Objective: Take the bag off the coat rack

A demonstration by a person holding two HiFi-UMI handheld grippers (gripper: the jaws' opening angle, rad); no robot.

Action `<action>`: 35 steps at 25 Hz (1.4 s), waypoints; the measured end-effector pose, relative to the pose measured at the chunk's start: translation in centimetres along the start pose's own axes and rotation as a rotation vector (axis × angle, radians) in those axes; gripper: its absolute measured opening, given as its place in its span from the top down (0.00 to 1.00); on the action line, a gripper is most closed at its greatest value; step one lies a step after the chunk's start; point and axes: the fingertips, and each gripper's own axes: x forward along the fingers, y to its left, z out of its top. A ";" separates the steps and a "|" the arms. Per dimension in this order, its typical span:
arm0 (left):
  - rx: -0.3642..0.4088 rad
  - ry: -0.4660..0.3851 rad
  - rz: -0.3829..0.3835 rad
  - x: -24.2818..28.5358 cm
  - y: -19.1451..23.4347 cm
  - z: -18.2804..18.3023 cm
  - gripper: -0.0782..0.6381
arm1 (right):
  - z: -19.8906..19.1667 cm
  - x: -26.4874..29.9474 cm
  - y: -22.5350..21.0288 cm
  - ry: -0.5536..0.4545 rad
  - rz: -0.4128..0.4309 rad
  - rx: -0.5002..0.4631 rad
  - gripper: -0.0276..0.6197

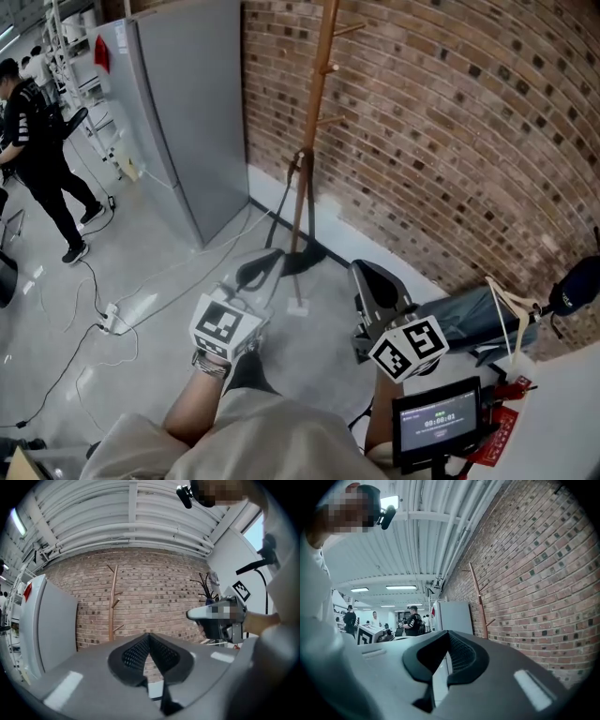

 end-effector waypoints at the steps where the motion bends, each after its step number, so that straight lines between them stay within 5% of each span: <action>1: 0.000 0.000 -0.003 0.7 0.8 -0.2 0.89 | 0.1 0.8 -0.4 -0.002 -0.004 -0.004 0.95; 20: 0.000 0.013 -0.117 11.6 15.4 -1.0 0.89 | 1.5 16.9 -7.6 -0.002 -0.099 0.001 0.95; 35: -0.033 0.029 -0.195 17.6 22.2 -3.1 0.89 | -1.1 24.5 -12.3 0.059 -0.207 0.013 0.95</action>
